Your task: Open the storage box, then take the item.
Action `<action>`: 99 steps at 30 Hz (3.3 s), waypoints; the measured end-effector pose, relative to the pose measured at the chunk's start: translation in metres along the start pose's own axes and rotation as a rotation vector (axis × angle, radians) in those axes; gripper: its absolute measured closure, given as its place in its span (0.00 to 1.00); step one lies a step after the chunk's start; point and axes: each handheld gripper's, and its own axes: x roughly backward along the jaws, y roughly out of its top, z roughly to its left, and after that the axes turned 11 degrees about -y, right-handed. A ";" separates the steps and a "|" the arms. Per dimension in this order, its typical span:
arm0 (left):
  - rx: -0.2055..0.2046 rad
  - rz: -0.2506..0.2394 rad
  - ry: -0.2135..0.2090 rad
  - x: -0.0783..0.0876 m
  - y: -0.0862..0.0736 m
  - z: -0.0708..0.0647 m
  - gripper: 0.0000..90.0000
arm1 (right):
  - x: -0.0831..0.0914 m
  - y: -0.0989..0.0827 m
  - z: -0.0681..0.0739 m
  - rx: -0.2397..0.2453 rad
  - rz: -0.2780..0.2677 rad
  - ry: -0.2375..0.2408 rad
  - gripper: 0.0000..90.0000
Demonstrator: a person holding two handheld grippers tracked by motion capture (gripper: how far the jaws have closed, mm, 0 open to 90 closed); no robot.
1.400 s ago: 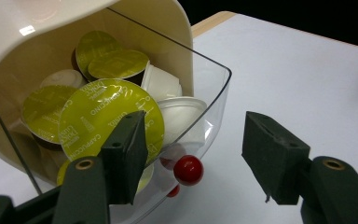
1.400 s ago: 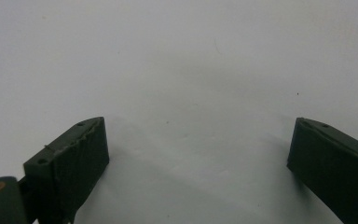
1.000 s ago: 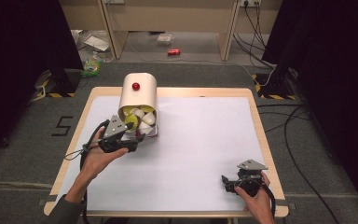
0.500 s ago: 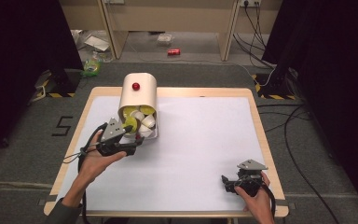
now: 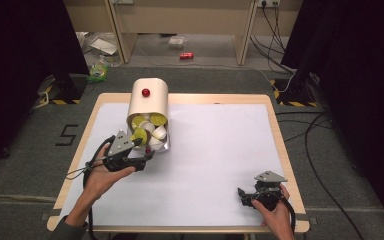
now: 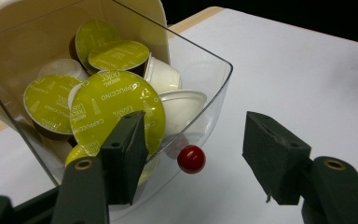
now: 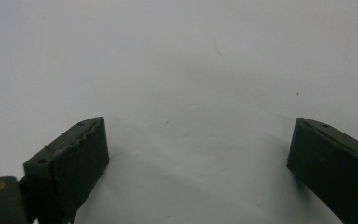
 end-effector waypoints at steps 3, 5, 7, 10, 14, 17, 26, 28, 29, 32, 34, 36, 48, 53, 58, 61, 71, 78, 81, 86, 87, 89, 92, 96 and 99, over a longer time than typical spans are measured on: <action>-0.005 0.009 -0.001 0.000 -0.001 -0.003 0.43 | 0.000 0.000 0.000 0.000 0.000 0.000 0.06; -0.005 0.011 0.000 0.001 -0.001 -0.004 0.43 | 0.000 0.000 0.000 0.000 0.000 0.000 0.06; -0.008 0.013 -0.002 0.001 -0.002 -0.004 0.43 | 0.000 0.000 0.000 0.000 0.000 0.000 0.06; 0.000 0.011 -0.008 0.001 -0.002 -0.005 0.43 | 0.000 0.000 0.000 0.000 0.000 0.000 0.06; 0.006 0.013 -0.013 0.002 -0.003 -0.005 0.42 | 0.000 0.000 0.000 0.000 0.000 0.000 0.06; 0.013 0.012 -0.021 0.003 -0.004 -0.006 0.42 | 0.000 0.000 0.000 0.000 0.000 -0.001 0.06; 0.028 0.013 -0.031 0.003 -0.002 -0.005 0.41 | 0.000 0.000 0.000 0.000 0.000 0.000 0.06; 0.032 0.011 -0.030 0.004 -0.003 -0.004 0.41 | 0.000 0.000 0.000 0.000 0.001 0.000 0.06; 0.033 0.004 -0.026 0.005 -0.003 -0.003 0.41 | 0.000 0.000 0.000 0.000 0.001 0.000 0.06; 0.035 -0.017 -0.018 0.010 -0.001 -0.001 0.41 | 0.000 0.000 0.000 0.000 0.000 0.000 0.06; 0.033 -0.017 -0.014 0.011 0.000 0.000 0.41 | 0.000 0.000 0.000 0.000 0.000 0.000 0.06; 0.031 -0.022 -0.002 0.012 0.002 0.002 0.41 | 0.000 0.000 0.000 0.000 0.001 0.000 0.06; 0.027 -0.037 0.041 0.017 0.011 0.010 0.40 | 0.000 0.000 0.000 0.000 0.002 0.000 0.06; 0.029 -0.040 0.055 0.017 0.012 0.015 0.41 | 0.000 0.000 0.000 0.001 0.001 -0.001 0.06; 0.030 -0.035 0.060 0.015 0.013 0.017 0.41 | 0.000 0.000 0.000 -0.001 0.000 0.000 0.06; 0.030 -0.033 0.057 0.014 0.013 0.017 0.40 | 0.000 0.000 0.000 0.000 -0.001 0.000 0.06; 0.031 -0.025 0.066 0.010 0.014 0.020 0.39 | 0.000 0.000 0.000 -0.001 -0.001 0.001 0.06; 0.036 -0.019 0.067 0.008 0.015 0.019 0.39 | 0.000 0.000 0.000 0.001 -0.001 0.000 0.06; 0.048 -0.017 0.077 0.006 0.015 0.021 0.39 | 0.000 0.000 0.000 -0.001 0.000 0.001 0.06; 0.048 -0.011 0.095 0.008 0.013 0.020 0.39 | -0.001 0.001 0.000 0.001 0.008 0.007 0.05; 0.049 -0.006 0.099 0.007 0.013 0.021 0.39 | -0.001 0.001 0.000 -0.002 0.011 0.007 0.05; 0.049 -0.002 0.096 0.006 0.013 0.021 0.39 | -0.001 0.001 0.000 0.002 0.009 0.007 0.05; 0.044 0.005 0.093 0.003 0.013 0.021 0.39 | -0.001 0.001 0.000 0.003 0.008 0.006 0.05; 0.052 0.016 0.087 -0.002 0.012 0.024 0.39 | -0.001 0.001 0.000 0.003 0.009 0.007 0.05; 0.060 0.021 0.085 -0.006 0.010 0.025 0.40 | -0.001 0.001 0.000 0.003 0.008 0.008 0.04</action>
